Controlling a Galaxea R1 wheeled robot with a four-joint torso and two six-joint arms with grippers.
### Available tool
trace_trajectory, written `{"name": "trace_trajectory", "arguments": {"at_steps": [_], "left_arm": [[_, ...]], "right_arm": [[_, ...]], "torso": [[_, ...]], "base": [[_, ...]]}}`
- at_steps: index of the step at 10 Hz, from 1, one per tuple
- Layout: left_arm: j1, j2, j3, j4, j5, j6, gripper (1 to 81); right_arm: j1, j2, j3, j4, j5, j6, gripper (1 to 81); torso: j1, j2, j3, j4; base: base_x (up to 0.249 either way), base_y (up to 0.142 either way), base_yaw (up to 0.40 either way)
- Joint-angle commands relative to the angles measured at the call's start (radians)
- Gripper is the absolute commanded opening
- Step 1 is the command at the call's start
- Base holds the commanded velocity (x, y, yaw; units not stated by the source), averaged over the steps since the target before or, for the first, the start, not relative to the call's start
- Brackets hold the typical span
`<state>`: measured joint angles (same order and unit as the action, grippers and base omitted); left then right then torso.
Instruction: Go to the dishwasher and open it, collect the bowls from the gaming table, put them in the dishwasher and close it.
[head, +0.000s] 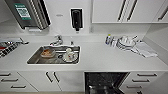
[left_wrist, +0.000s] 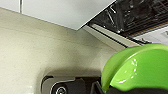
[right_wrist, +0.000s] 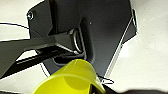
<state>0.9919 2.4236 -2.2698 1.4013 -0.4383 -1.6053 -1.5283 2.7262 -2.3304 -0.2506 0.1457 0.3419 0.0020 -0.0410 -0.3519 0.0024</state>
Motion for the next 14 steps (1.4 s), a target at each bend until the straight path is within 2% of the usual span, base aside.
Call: {"name": "trace_trajectory", "arguments": {"at_steps": [1, 3, 4, 5, 6, 10, 11, 13, 14], "left_arm": [[-0.208, -0.05, 0.035, 0.203, -0.007, -0.18, 1.0], [-0.302, -0.044, 0.038, 0.26, -0.01, -0.248, 1.0], [-0.338, -0.032, 0.039, 0.312, -0.01, -0.304, 1.0], [-0.368, -0.012, 0.035, 0.373, -0.01, -0.365, 1.0], [-0.394, 0.006, 0.033, 0.424, -0.01, -0.413, 1.0], [-0.511, 0.111, -0.039, 0.619, -0.017, -0.611, 1.0], [-0.541, 0.137, -0.039, 0.645, -0.019, -0.645, 1.0], [-0.586, 0.198, -0.039, 0.689, -0.019, -0.695, 1.0], [-0.601, 0.22, -0.04, 0.7, -0.019, -0.705, 1.0]], "right_arm": [[0.01, -0.021, 0.013, -0.013, -0.055, 0.005, 1.0], [0.01, -0.021, 0.014, -0.013, -0.054, 0.005, 1.0], [0.01, -0.021, 0.014, -0.009, -0.043, 0.005, 1.0], [0.01, -0.021, 0.014, -0.007, -0.041, 0.005, 1.0], [0.009, -0.021, 0.014, -0.009, -0.041, 0.005, 1.0], [0.01, -0.021, 0.013, -0.01, -0.034, 0.005, 1.0], [0.012, -0.021, 0.013, -0.01, -0.034, 0.005, 1.0], [0.015, -0.02, 0.014, -0.012, -0.034, 0.005, 1.0], [0.018, -0.017, 0.016, -0.012, -0.034, 0.005, 1.0]], "torso": [[0.0, 0.0, 0.0, 0.0], [0.0, 0.0, -0.001, 0.0], [0.0, 0.0, -0.094, 0.0], [0.0, 0.0, -0.1, 0.0], [0.0, 0.0, -0.119, 0.0], [0.001, 0.001, -0.247, 0.0], [0.001, 0.002, -0.189, 0.0], [0.002, 0.002, -0.233, 0.0], [0.002, 0.002, -0.241, 0.0]], "base": [[0.0, 0.0, 0.0], [0.0, 0.0, 0.0], [0.0, 0.0, 0.0], [0.0, 0.0, 0.0], [0.0, 0.0, 0.0], [0.0, 0.0, 0.0], [0.0, 0.0, 0.0], [0.0, 0.0, 0.0], [0.0, 0.0, 0.0]]}}
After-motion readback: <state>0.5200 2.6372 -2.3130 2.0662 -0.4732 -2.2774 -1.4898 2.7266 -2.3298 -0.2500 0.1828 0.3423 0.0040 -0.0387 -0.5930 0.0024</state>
